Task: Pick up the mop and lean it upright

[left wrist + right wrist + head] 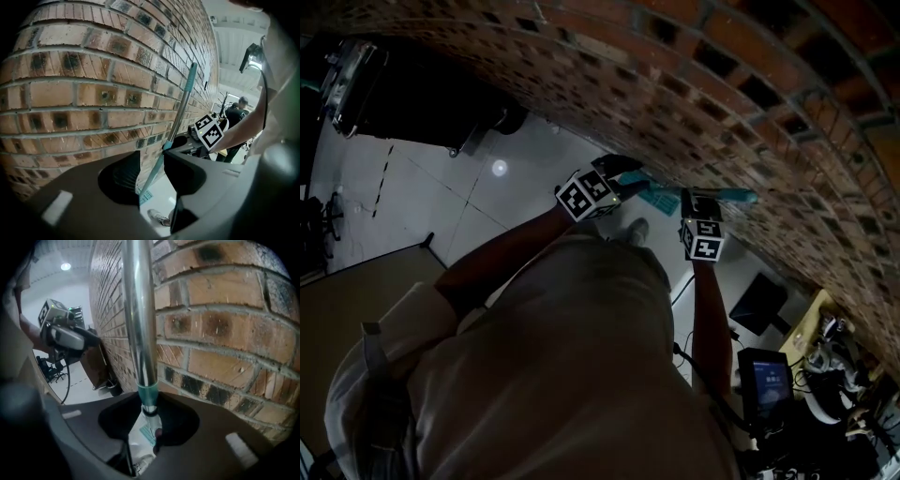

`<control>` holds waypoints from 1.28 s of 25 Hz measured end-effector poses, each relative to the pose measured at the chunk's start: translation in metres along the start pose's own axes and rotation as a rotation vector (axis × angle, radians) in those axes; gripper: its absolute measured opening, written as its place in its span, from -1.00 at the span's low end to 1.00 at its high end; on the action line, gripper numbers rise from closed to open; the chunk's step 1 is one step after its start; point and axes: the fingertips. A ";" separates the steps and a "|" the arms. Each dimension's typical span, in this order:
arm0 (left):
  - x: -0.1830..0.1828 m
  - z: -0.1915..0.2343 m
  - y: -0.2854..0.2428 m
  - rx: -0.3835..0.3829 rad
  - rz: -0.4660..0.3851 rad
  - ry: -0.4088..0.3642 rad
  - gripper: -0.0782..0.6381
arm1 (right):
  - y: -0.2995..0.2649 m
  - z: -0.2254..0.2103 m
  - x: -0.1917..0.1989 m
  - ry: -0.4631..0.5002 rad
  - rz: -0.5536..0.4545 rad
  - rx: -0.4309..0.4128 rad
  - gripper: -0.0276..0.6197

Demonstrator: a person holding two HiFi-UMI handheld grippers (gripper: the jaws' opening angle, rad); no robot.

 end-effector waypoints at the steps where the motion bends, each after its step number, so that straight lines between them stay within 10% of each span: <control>1: -0.001 0.000 0.000 0.009 0.001 -0.004 -0.28 | 0.004 0.002 -0.002 -0.001 -0.006 0.001 -0.57; 22: -0.010 0.002 0.004 0.089 -0.011 -0.027 -0.28 | 0.060 0.042 -0.071 -0.003 -0.136 0.024 -0.57; 32: -0.048 0.010 0.025 0.109 -0.093 0.099 -0.28 | 0.097 0.046 -0.107 -0.031 -0.221 0.057 -0.57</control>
Point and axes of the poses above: the fingertips, and each gripper's own axes: y backward along the fingers, z to its left, x out of its underside, and after that the axes turned 6 degrees about -x, right-handed
